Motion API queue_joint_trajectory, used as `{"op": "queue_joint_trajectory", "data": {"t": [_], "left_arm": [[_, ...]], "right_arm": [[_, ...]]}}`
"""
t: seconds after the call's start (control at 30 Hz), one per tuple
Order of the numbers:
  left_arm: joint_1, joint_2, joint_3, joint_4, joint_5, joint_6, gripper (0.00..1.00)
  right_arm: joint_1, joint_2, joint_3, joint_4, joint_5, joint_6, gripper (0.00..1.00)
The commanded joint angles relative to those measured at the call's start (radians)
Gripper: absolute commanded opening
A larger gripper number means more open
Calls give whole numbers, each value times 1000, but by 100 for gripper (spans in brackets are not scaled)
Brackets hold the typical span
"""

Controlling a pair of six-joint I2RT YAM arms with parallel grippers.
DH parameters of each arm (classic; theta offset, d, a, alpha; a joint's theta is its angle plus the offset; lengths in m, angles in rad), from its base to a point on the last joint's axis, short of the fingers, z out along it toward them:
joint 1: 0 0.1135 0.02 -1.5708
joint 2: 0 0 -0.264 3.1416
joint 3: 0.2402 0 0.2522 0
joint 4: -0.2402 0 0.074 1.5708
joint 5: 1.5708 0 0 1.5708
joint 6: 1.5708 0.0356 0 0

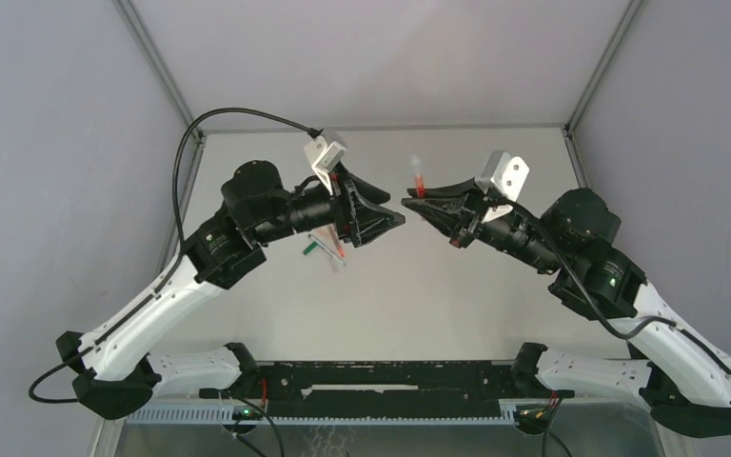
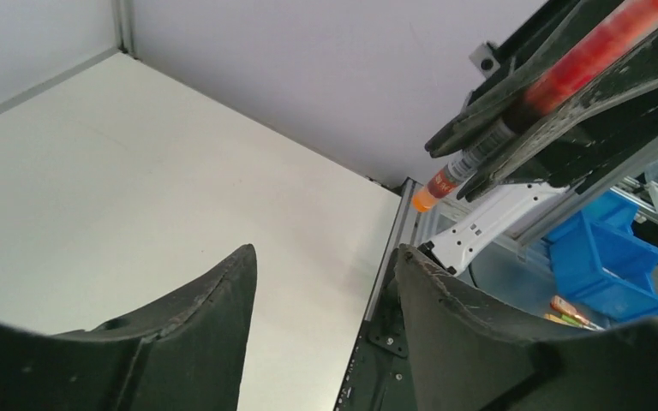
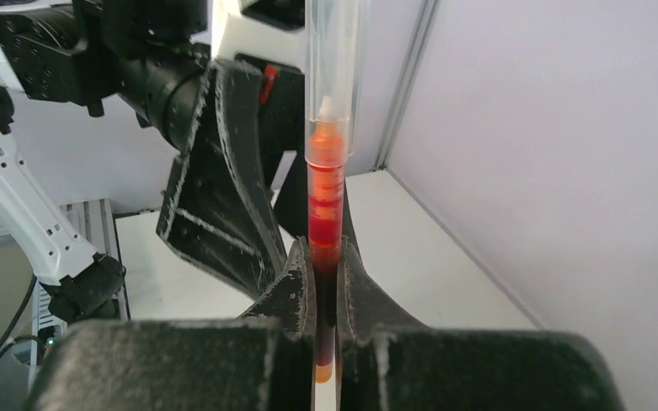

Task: Insert the pens into the pen caps
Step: Press the pen cap onto the pen, then place the pen at the center of the board.

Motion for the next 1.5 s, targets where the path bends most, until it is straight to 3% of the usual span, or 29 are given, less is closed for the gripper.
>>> {"op": "queue_joint_trajectory", "data": {"t": [0.0, 0.23, 0.4, 0.53, 0.63, 0.77, 1.13, 1.47], "left_arm": [[38, -43, -2, 8, -4, -4, 66], [94, -78, -53, -14, -82, -7, 67], [141, -98, -127, -72, -236, -18, 68], [186, -91, -222, -129, -462, -78, 69], [234, -79, -317, -136, -517, -142, 69], [255, -56, -415, -132, -591, -178, 70], [264, -24, -457, -143, -635, -192, 70], [265, -56, -491, -140, -657, -196, 70]], "right_arm": [[-1, -25, -60, 35, 81, 73, 0], [-87, -68, -160, 11, 128, 243, 0], [-194, -44, -218, -50, 146, 462, 0], [-222, 23, -274, -139, 166, 556, 1], [-234, 82, -326, -165, 187, 609, 1], [-236, 199, -374, -190, 220, 634, 2], [-252, 519, -388, -218, 216, 598, 6], [-257, 668, -422, -192, 173, 590, 8]]}}
